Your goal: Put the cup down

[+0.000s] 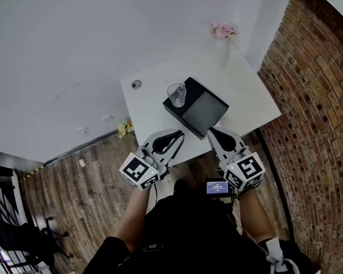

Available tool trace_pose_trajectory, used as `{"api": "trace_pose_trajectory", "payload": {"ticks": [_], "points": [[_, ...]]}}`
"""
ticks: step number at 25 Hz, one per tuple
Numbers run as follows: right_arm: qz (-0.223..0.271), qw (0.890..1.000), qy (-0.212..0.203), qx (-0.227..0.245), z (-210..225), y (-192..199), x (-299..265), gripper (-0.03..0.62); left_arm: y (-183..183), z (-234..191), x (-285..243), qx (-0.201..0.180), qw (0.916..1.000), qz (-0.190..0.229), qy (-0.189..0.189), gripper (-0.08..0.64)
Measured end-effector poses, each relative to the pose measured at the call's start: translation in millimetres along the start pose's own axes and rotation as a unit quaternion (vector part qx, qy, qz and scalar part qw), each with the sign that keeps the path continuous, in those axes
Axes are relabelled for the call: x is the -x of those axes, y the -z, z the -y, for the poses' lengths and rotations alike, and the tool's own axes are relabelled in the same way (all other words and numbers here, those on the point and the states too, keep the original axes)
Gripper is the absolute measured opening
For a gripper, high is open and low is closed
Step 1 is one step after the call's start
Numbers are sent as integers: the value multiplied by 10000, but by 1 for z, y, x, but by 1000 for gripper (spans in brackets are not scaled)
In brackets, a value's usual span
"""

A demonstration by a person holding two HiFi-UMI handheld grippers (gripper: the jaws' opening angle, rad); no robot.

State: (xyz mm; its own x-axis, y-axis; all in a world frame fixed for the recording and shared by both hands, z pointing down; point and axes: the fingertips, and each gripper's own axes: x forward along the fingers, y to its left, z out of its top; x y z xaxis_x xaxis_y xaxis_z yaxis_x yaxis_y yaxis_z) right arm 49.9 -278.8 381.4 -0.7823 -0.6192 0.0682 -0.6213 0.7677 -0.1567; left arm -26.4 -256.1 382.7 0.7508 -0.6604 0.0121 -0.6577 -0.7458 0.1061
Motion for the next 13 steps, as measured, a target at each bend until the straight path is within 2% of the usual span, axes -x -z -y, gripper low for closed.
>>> {"api": "trace_pose_trajectory", "payload": {"ticks": [13], "points": [[18, 10000, 18, -53, 3, 0, 0, 11, 0, 0, -2, 5, 10000, -19, 6, 34]]}}
